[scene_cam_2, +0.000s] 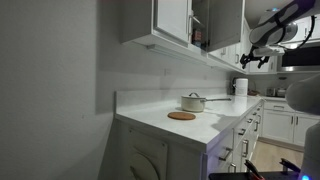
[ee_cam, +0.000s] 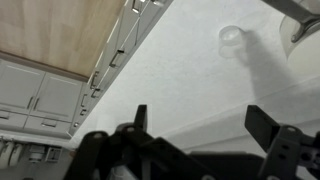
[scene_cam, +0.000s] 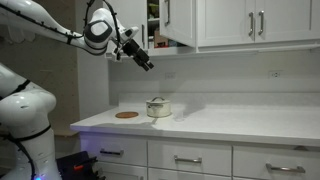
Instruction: Close the open upper cabinet door
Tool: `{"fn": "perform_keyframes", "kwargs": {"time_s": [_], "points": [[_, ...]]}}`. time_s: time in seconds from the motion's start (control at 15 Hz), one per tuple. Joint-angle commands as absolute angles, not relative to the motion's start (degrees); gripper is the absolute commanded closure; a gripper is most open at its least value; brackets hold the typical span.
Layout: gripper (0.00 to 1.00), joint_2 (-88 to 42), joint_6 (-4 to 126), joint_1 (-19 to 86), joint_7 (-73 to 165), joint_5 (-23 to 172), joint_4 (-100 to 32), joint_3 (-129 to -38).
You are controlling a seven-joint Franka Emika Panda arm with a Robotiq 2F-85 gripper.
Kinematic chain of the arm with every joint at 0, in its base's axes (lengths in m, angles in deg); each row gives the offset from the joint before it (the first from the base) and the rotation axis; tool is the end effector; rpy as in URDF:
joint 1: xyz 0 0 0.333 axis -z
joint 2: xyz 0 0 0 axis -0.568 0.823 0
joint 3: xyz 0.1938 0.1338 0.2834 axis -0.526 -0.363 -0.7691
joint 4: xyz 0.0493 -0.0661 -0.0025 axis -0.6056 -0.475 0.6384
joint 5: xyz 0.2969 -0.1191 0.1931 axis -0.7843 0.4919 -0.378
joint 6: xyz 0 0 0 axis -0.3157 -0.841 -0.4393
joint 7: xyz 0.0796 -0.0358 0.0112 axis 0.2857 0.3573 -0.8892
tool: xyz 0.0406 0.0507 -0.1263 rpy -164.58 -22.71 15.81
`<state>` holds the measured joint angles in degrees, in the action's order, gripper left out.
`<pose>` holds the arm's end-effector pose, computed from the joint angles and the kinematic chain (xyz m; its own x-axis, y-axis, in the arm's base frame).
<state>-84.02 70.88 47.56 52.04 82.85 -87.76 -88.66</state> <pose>0.3293 -0.0675 0.6150 0.7109 -0.1705 0.6823 -0.3017 -0.9503 0.0768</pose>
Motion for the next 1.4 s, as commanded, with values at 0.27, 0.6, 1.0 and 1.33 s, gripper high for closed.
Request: {"fn": "perform_keyframes", "kwargs": {"time_s": [0.27,0.6,1.0,1.33], "points": [[0.00,-78.71,72.48,57.46,61.32,87.42,-79.48,-92.45],[0.00,-75.18,73.05,57.17,59.73,87.73,-75.33,-90.30],[0.00,-68.43,74.19,55.27,53.90,87.46,-68.34,-86.10],[0.00,-64.57,73.79,52.01,45.97,85.54,-61.33,-80.63]]}}
